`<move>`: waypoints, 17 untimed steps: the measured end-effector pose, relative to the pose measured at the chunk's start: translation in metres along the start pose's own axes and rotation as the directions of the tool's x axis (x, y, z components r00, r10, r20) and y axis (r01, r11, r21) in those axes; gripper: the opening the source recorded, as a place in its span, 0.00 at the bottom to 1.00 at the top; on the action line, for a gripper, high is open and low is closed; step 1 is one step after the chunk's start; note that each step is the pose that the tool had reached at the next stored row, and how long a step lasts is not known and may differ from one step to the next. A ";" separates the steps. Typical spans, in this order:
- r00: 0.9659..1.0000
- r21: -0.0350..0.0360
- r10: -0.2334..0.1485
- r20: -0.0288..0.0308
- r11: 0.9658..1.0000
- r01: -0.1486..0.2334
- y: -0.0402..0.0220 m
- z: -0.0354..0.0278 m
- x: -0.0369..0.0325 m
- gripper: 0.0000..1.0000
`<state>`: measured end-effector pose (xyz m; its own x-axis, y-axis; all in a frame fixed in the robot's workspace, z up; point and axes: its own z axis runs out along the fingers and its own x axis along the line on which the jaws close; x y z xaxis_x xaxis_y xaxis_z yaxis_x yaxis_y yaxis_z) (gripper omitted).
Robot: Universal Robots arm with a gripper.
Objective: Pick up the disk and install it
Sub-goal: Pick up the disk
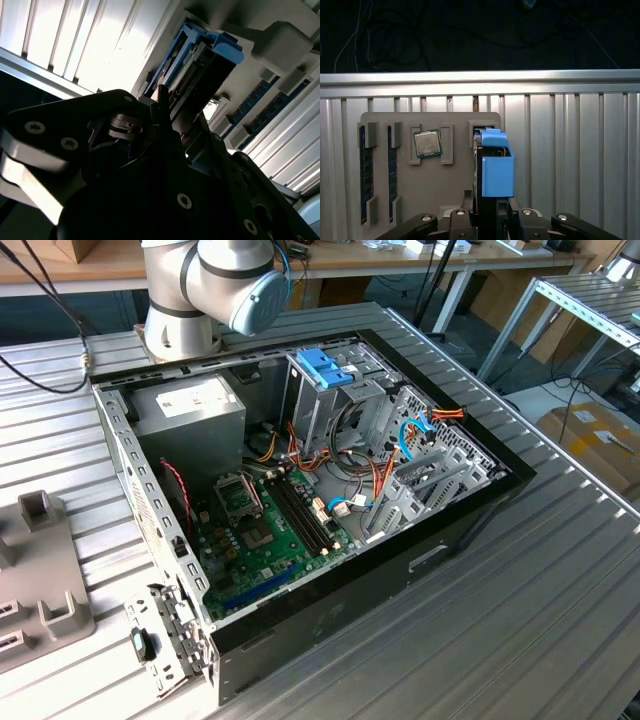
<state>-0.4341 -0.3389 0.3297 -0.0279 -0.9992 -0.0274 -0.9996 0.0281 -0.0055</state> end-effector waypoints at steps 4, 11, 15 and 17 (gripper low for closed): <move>1.000 0.000 0.000 -0.001 1.000 0.000 -0.0001 -0.0113 -0.0003 0.35; 1.000 0.000 0.000 -0.001 1.000 0.000 -0.0001 -0.0231 -0.0006 0.35; 1.000 0.000 0.000 -0.001 1.000 0.000 -0.0001 -0.0239 -0.0006 0.35; 1.000 0.000 0.000 -0.002 1.000 0.000 -0.0001 -0.0264 -0.0007 0.35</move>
<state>-0.4341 -0.3389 0.3561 -0.0279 -0.9993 -0.0257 -0.9996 0.0280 -0.0055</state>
